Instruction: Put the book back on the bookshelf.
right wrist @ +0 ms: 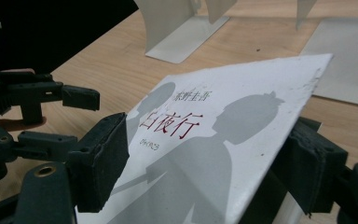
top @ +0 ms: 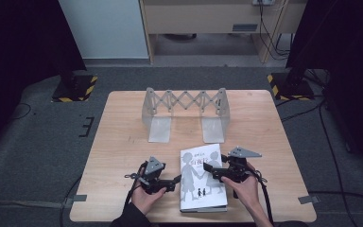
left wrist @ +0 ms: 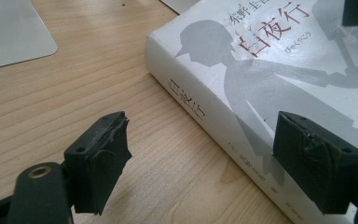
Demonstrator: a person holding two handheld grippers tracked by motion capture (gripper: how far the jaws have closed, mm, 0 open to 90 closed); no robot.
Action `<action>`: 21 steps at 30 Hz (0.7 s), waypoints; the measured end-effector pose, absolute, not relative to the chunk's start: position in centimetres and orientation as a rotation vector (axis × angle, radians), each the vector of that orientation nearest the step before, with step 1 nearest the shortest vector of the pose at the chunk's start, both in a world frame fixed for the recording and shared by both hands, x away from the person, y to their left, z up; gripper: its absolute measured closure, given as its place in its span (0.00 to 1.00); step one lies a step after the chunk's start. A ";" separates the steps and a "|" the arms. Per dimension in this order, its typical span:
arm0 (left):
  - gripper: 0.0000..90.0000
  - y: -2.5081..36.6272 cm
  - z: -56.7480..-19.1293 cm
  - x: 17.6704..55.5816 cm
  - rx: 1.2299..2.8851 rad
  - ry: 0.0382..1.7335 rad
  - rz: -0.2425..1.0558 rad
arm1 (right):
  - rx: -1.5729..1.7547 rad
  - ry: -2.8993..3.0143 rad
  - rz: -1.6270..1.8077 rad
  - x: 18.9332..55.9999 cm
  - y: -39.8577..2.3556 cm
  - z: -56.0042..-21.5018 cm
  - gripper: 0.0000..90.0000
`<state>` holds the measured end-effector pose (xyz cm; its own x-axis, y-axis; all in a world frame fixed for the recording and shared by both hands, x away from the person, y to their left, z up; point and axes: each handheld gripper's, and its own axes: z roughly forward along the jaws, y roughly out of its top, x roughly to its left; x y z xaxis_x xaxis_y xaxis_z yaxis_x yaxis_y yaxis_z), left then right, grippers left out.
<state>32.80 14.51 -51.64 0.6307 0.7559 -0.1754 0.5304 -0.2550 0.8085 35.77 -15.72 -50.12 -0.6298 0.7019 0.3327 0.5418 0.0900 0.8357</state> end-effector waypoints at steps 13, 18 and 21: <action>0.20 14.6 -51.7 32.9 1.923 1.023 0.312 | 1.315 2.301 1.615 35.9 -14.4 -51.5 0.29; 0.20 14.6 -51.6 32.9 1.917 1.023 0.317 | 1.337 2.290 1.623 35.9 -14.6 -51.5 0.33; 0.20 14.7 -51.6 33.0 1.911 1.028 0.319 | 1.333 2.289 1.621 35.9 -14.6 -51.6 0.35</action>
